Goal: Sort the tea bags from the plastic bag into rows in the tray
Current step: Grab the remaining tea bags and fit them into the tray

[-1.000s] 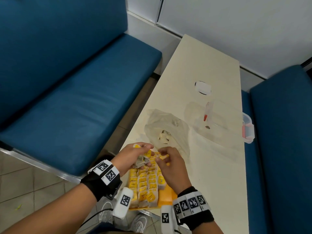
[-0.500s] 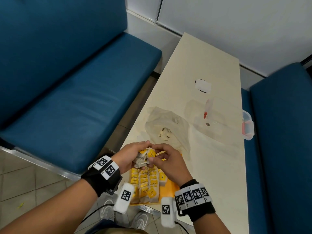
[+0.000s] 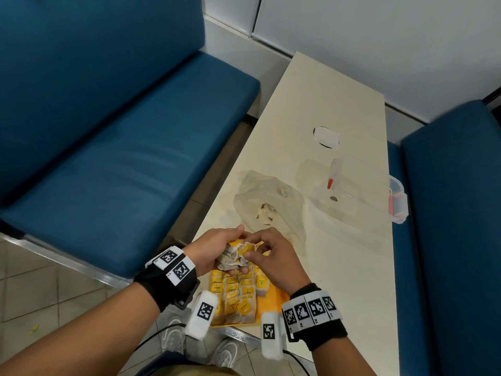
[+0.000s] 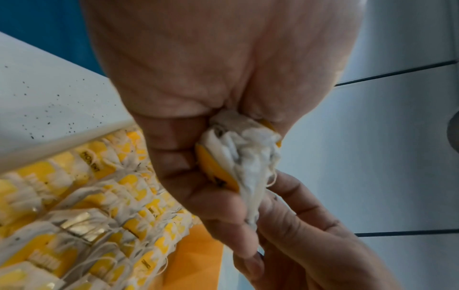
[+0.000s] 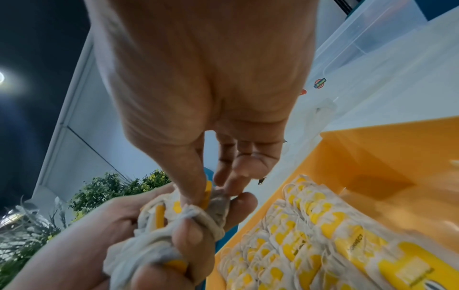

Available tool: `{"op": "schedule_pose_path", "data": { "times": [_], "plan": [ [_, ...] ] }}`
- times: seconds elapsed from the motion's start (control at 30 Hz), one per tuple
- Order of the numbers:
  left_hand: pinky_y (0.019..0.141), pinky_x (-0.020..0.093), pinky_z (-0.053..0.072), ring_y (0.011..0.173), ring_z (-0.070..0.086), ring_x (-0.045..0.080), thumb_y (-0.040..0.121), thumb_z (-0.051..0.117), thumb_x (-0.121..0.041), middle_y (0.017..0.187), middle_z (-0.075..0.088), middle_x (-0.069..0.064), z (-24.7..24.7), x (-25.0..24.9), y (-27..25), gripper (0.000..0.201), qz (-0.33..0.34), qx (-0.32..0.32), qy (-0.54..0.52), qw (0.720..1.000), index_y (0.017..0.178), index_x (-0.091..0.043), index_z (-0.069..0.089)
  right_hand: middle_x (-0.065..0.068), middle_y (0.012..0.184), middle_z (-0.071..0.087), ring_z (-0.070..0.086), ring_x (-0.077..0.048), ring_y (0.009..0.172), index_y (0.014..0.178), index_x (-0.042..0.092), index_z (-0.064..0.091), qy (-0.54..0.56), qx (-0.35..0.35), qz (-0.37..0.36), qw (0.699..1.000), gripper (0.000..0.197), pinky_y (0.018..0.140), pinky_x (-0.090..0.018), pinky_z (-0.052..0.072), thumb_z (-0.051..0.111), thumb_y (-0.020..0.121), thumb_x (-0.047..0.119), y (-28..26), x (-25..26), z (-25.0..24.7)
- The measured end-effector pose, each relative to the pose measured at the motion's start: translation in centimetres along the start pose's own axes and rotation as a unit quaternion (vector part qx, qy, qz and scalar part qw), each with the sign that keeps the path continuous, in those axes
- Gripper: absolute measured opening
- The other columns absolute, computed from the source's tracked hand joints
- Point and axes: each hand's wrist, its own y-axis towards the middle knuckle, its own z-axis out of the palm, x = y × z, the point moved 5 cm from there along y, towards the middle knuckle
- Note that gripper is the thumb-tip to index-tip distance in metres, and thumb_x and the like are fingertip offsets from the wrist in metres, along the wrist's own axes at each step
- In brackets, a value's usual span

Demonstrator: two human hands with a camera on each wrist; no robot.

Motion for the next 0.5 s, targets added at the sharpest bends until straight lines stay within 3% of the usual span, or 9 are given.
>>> {"op": "schedule_pose_path", "data": {
  "times": [0.1,0.3,0.4,0.5],
  "plan": [
    [0.051,0.027,0.053,0.07,0.072,0.027,0.106,0.043,-0.043,0.093,0.074,0.019,-0.2,-0.2,-0.1,0.043,-0.002,0.009,-0.005,1.0,0.122,-0.013,0.07,0.004,0.095,0.062,0.059,-0.002,0.075,0.078,0.028,0.064,0.011,-0.025,0.003,1.0,0.024,0.071,-0.014,0.047,0.083,0.075,0.014,0.1,-0.3,-0.5],
    [0.055,0.03,0.048,0.074,0.069,0.028,0.107,0.044,-0.039,0.103,0.074,0.018,-0.9,-0.3,-0.1,0.041,0.012,0.023,0.026,0.999,0.119,-0.009,0.07,0.008,0.072,0.063,0.056,-0.007,0.066,0.075,0.019,0.065,0.045,-0.044,0.025,0.998,0.019,0.063,-0.018,0.047,0.082,0.075,0.012,0.2,-0.8,-1.8],
    [0.052,0.028,0.048,0.072,0.067,0.027,0.104,0.051,-0.037,0.097,0.073,0.016,-1.4,-0.3,0.1,0.038,0.036,0.002,0.039,0.999,0.11,-0.005,0.071,-0.002,0.07,0.065,0.06,-0.015,0.064,0.078,0.02,0.066,0.066,-0.044,0.041,0.996,0.019,0.063,-0.025,0.051,0.076,0.08,0.004,0.2,-1.0,-2.4],
    [0.053,0.027,0.046,0.067,0.066,0.025,0.1,0.06,-0.035,0.091,0.072,0.014,-2.0,-0.7,-0.1,0.03,0.077,-0.041,0.074,0.993,0.099,-0.007,0.073,-0.008,0.071,0.068,0.065,-0.015,0.06,0.081,0.016,0.067,0.066,-0.048,0.058,0.995,0.014,0.061,-0.022,0.052,0.075,0.083,0.005,0.2,-1.1,-3.0]
  ]
}}
